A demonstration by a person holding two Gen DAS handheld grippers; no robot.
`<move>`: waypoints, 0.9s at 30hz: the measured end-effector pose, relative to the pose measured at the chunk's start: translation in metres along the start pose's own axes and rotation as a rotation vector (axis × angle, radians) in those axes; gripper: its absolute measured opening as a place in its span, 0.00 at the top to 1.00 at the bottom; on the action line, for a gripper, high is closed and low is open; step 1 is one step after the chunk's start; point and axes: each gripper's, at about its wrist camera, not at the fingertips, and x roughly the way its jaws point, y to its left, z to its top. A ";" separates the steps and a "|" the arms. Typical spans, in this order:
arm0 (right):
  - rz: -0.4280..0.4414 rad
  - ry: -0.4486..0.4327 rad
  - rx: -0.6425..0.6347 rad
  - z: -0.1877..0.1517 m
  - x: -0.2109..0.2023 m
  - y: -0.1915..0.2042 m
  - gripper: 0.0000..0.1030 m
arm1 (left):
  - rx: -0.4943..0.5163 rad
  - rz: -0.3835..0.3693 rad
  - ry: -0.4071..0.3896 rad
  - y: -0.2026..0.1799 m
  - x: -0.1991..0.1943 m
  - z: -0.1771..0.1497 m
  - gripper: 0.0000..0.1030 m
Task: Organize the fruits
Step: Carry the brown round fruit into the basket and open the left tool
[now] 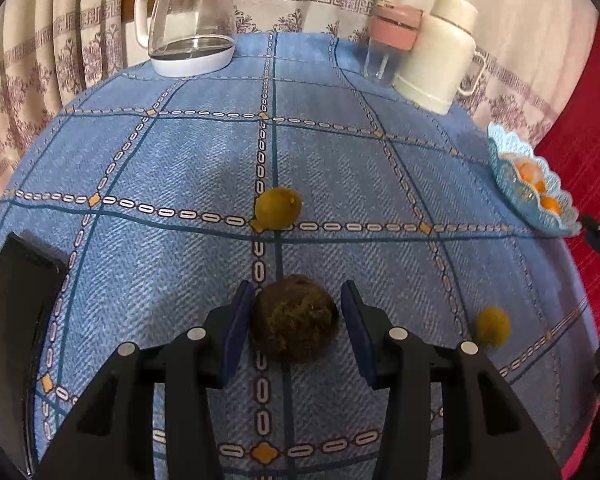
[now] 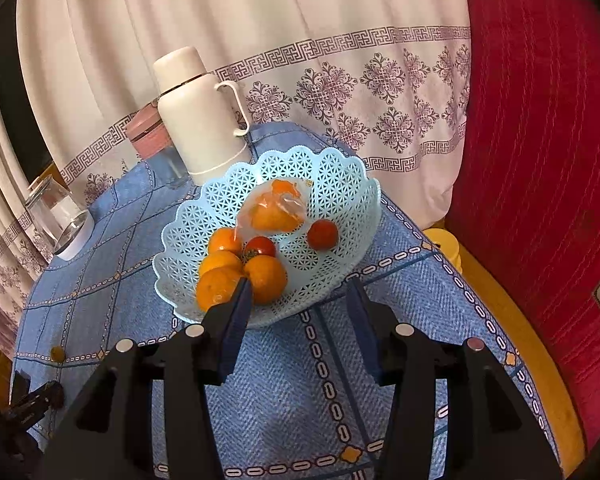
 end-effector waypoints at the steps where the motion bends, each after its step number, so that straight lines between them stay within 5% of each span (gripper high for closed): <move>1: 0.001 -0.001 -0.001 -0.001 0.000 0.000 0.51 | 0.008 0.009 0.001 -0.002 0.000 -0.001 0.57; 19: -0.057 -0.090 0.000 -0.005 -0.008 -0.015 0.50 | 0.077 0.060 -0.036 -0.036 -0.008 0.003 0.59; 22: -0.065 -0.102 0.028 -0.005 -0.009 -0.021 0.39 | 0.100 0.063 -0.055 -0.045 -0.011 0.007 0.59; 27: -0.063 -0.115 0.051 -0.007 -0.011 -0.025 0.38 | 0.114 0.068 -0.072 -0.056 -0.013 0.012 0.59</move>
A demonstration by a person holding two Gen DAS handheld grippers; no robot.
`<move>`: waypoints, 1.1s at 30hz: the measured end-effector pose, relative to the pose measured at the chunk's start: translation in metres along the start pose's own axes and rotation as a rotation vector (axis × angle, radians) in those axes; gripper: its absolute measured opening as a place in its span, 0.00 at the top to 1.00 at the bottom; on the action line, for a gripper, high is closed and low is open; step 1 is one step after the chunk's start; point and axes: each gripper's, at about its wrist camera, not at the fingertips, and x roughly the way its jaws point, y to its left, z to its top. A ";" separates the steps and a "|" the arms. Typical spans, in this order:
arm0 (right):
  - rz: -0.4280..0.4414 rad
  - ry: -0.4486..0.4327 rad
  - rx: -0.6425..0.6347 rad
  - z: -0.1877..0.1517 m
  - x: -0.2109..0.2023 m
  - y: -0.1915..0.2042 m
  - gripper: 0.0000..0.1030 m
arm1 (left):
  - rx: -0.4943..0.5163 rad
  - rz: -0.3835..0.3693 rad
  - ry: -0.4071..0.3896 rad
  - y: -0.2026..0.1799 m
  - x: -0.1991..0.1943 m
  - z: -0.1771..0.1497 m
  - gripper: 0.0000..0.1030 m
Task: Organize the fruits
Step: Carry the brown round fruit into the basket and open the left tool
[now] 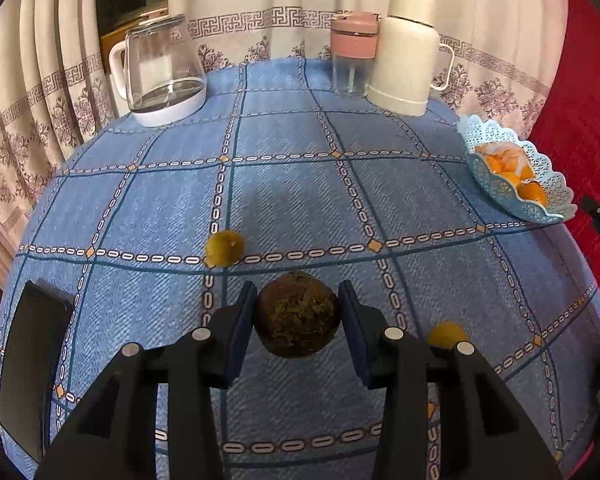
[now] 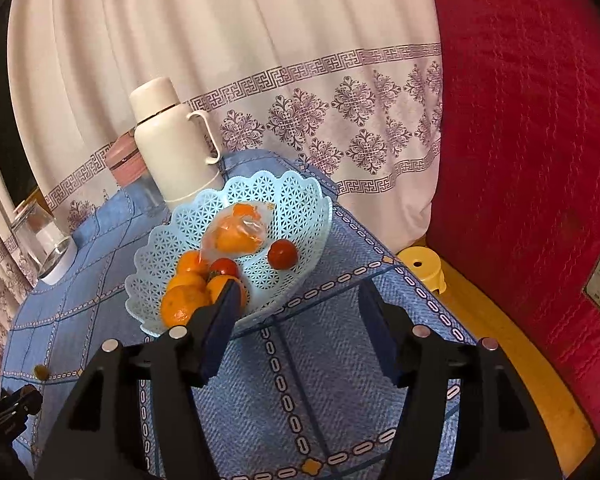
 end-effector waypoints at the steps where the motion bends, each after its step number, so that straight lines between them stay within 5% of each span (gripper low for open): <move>1: 0.000 0.000 0.008 0.000 0.000 -0.001 0.34 | 0.001 0.001 -0.003 -0.002 0.000 0.001 0.59; 13: -0.006 -0.030 0.057 -0.003 -0.006 -0.009 0.20 | 0.062 -0.033 -0.047 -0.038 -0.007 0.024 0.59; 33: 0.008 -0.031 0.125 -0.004 -0.002 -0.020 0.17 | 0.137 -0.259 -0.050 -0.144 0.030 0.102 0.59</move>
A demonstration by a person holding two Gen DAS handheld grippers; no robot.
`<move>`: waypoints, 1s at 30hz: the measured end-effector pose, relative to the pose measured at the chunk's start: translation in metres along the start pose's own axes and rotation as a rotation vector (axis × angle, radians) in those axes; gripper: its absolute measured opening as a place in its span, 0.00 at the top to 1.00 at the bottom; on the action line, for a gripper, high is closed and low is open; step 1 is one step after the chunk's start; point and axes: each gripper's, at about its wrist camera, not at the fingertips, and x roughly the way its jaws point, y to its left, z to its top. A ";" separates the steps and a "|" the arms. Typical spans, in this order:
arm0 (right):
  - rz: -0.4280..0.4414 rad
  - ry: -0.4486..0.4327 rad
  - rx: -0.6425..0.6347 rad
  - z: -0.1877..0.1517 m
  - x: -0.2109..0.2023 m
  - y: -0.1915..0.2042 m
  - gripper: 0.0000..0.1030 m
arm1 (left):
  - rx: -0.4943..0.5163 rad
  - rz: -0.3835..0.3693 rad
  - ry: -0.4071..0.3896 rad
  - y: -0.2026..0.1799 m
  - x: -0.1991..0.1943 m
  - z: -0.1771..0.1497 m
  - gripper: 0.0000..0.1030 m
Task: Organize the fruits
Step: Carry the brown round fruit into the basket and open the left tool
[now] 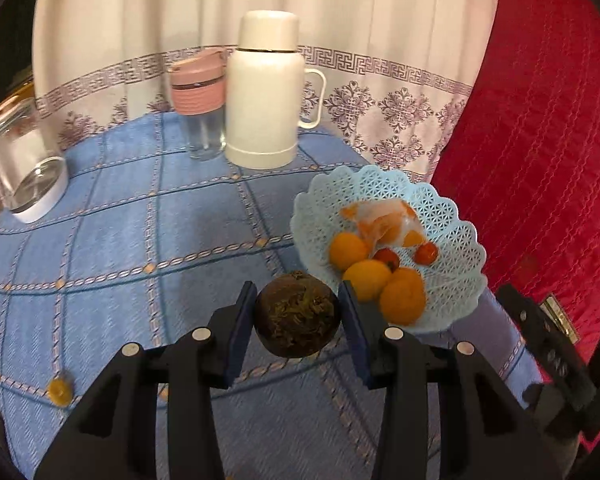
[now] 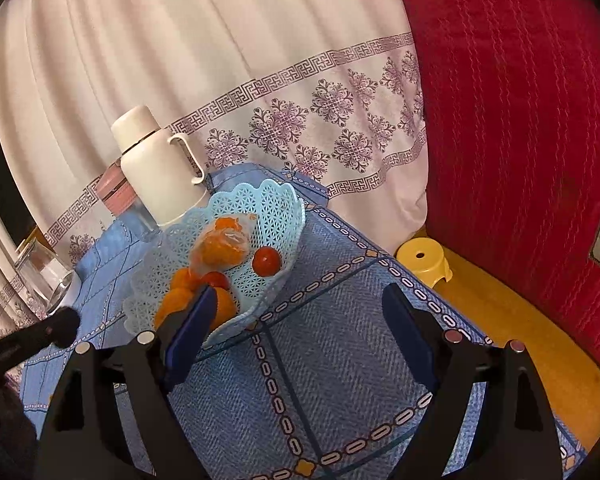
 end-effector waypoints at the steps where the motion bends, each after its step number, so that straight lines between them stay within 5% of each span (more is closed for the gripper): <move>1: 0.000 0.000 0.001 0.000 0.000 -0.001 0.17 | 0.002 0.000 0.001 -0.003 0.004 0.003 0.59; 23: 0.017 0.013 0.003 0.001 0.003 -0.002 0.17 | -0.027 -0.052 0.083 -0.024 0.078 0.031 0.58; 30: 0.016 0.013 0.003 0.001 0.003 -0.002 0.17 | -0.056 -0.047 0.065 -0.016 0.073 0.029 0.46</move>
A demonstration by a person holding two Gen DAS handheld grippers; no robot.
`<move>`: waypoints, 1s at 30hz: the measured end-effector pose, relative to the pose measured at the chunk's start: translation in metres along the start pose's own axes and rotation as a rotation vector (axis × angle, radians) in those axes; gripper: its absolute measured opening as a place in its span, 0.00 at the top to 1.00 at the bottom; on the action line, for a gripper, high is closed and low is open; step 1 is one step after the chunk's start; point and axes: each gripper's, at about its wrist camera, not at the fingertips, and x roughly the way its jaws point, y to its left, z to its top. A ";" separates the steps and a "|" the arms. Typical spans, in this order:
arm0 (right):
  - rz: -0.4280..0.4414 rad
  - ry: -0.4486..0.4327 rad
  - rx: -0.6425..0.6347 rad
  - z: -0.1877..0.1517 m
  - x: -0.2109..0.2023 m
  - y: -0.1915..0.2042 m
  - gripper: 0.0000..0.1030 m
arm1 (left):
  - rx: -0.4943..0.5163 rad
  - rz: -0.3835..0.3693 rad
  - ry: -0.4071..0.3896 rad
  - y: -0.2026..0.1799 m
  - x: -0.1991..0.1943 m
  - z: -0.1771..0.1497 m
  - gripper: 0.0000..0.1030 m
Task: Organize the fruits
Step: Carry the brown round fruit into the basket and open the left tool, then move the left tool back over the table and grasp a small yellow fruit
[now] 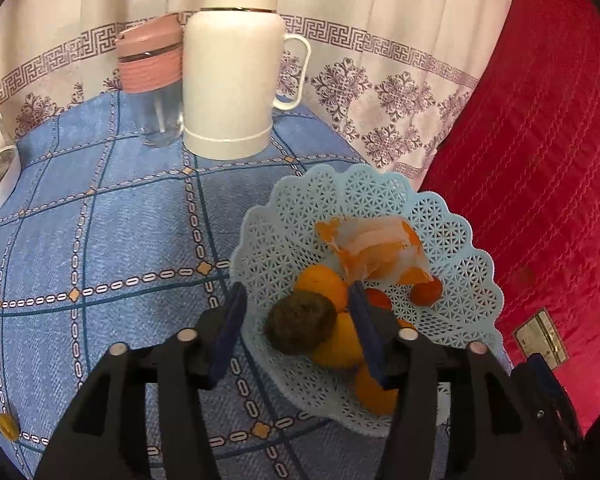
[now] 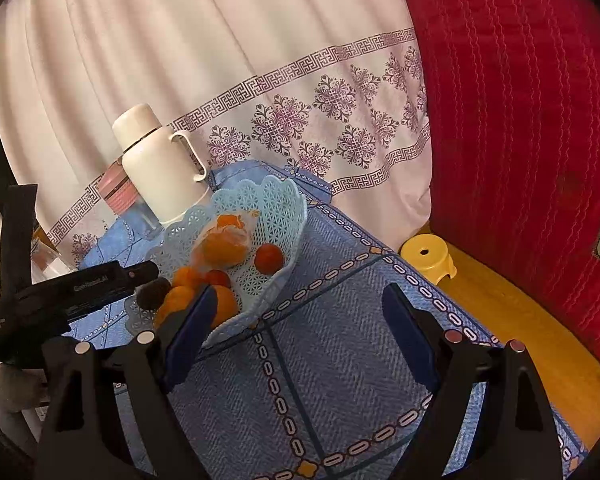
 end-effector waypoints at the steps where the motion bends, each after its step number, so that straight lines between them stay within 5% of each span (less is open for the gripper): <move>1: 0.000 0.000 0.000 0.000 0.000 0.000 0.17 | -0.003 0.000 -0.001 0.001 -0.001 0.000 0.46; 10: 0.000 -0.001 -0.002 0.000 0.000 0.000 0.17 | -0.011 0.036 -0.031 0.013 -0.019 0.002 0.19; 30: -0.012 -0.018 -0.023 -0.002 -0.004 0.005 0.17 | -0.020 0.131 -0.151 0.056 -0.095 -0.015 0.12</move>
